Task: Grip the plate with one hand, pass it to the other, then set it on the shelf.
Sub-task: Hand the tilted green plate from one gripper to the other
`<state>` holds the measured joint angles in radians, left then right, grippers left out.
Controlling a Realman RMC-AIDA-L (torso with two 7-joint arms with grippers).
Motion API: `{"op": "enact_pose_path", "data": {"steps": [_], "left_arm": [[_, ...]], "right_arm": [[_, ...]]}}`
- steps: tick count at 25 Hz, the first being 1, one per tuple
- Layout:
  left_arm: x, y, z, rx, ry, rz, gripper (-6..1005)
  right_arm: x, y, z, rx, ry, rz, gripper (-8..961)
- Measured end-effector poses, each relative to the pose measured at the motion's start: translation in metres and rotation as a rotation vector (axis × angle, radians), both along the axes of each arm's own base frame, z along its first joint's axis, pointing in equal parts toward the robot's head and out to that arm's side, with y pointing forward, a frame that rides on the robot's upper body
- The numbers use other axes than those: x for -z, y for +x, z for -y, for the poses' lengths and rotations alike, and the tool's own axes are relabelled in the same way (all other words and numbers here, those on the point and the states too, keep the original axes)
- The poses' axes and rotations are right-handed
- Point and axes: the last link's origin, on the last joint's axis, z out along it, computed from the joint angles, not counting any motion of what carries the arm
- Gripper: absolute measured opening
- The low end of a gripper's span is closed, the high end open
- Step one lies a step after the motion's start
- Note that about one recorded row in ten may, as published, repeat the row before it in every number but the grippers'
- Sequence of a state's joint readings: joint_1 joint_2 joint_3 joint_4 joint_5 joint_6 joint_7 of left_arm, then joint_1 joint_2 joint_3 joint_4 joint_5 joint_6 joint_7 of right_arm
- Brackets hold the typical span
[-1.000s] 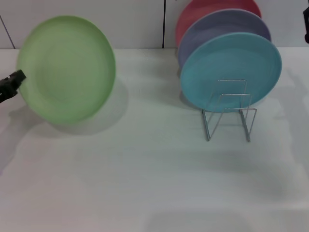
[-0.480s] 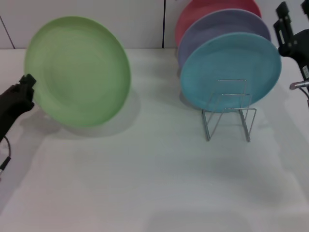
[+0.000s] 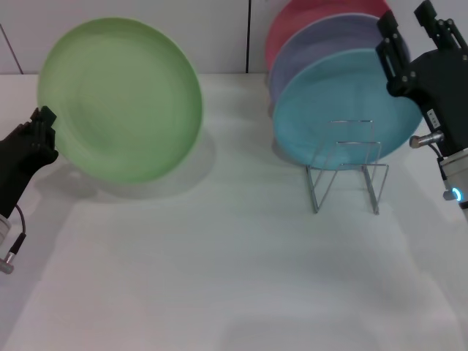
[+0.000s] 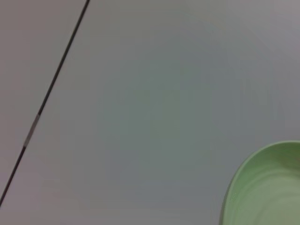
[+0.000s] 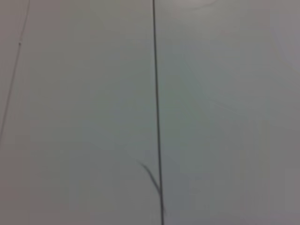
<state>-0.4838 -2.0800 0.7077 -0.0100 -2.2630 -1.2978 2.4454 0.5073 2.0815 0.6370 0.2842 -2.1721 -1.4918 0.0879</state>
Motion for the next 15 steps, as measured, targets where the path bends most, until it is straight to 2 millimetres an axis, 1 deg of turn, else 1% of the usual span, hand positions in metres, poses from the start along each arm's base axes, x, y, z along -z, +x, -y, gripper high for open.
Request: {"op": "enact_pose_path", "data": {"steps": [3, 4, 8, 10, 11, 13, 15], "left_arm": [[-0.002, 0.000, 0.000, 0.000, 0.014, 0.000, 37], [-0.002, 0.000, 0.003, 0.000, 0.043, -0.015, 37], [0.002, 0.007, 0.003, 0.018, 0.085, -0.068, 37], [0.004, 0.009, 0.002, 0.009, 0.106, -0.091, 37], [0.004, 0.009, 0.002, 0.009, 0.106, -0.091, 37], [0.004, 0.009, 0.003, -0.004, 0.123, -0.097, 37], [0.004, 0.009, 0.003, -0.016, 0.143, -0.107, 37]], "right_arm": [[0.005, -0.005, 0.002, -0.020, -0.020, -0.002, 519], [0.006, -0.007, 0.003, -0.027, -0.027, -0.003, 519], [0.015, -0.014, 0.006, -0.059, -0.066, -0.001, 518], [0.024, -0.021, 0.009, -0.084, -0.109, 0.006, 518], [0.024, -0.021, 0.009, -0.084, -0.109, 0.006, 518], [0.031, -0.025, 0.009, -0.091, -0.144, 0.016, 518], [0.043, -0.032, 0.010, -0.100, -0.201, 0.038, 518]]}}
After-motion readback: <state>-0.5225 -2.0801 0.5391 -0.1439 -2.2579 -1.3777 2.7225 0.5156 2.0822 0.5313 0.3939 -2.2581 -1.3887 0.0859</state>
